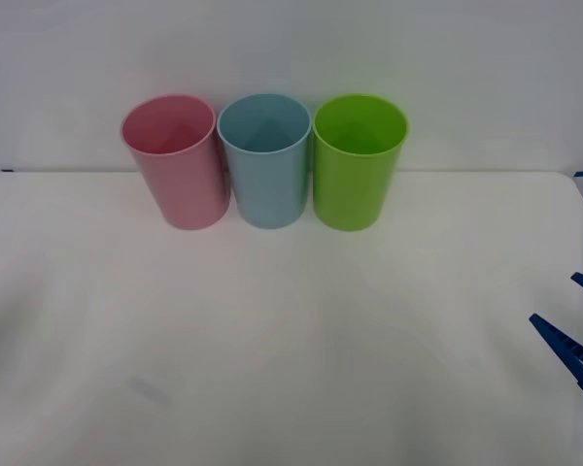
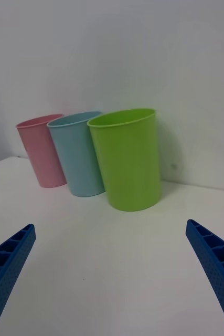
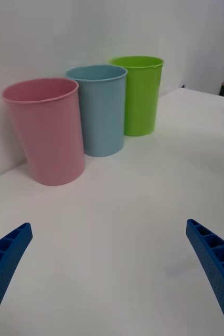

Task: Grasp the object on the table and drop it into the matching bin: aluminum can to the light blue bin, PET bottle to the pink bin.

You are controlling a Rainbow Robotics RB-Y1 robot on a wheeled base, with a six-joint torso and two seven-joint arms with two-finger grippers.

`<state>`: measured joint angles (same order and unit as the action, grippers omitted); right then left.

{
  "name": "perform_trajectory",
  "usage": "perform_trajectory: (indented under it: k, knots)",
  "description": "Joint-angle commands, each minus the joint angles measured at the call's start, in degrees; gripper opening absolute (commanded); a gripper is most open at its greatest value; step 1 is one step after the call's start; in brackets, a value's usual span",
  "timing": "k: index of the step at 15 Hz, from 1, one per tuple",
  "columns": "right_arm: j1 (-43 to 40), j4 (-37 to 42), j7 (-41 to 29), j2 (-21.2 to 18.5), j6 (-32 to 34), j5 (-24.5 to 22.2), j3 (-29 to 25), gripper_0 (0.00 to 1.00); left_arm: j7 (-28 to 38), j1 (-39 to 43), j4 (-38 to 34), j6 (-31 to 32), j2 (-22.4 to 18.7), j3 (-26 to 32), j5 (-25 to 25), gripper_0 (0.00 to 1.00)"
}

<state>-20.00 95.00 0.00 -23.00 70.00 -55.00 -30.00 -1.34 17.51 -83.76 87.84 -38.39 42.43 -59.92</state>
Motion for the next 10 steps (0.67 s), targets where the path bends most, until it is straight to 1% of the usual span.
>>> perform_trajectory:
  k: [1, 6, 10]
  knots:
    - [0.0, 0.0, 0.0, 0.0, 0.0, 0.0, 0.0, 1.0, -0.33, 1.57, 0.01, 0.14, -0.02, -0.86, 1.03, 1.0]
    - [0.0, 0.0, 0.0, 0.0, 0.0, 0.0, 0.0, 1.0, 0.03, 1.13, 0.01, -0.03, -0.02, -4.81, 1.56, 1.0]
    - [0.0, 0.0, 0.0, 0.0, 0.0, 0.0, 0.0, 1.0, 0.03, 1.13, 0.01, -0.03, -0.02, -4.81, 1.56, 1.0]
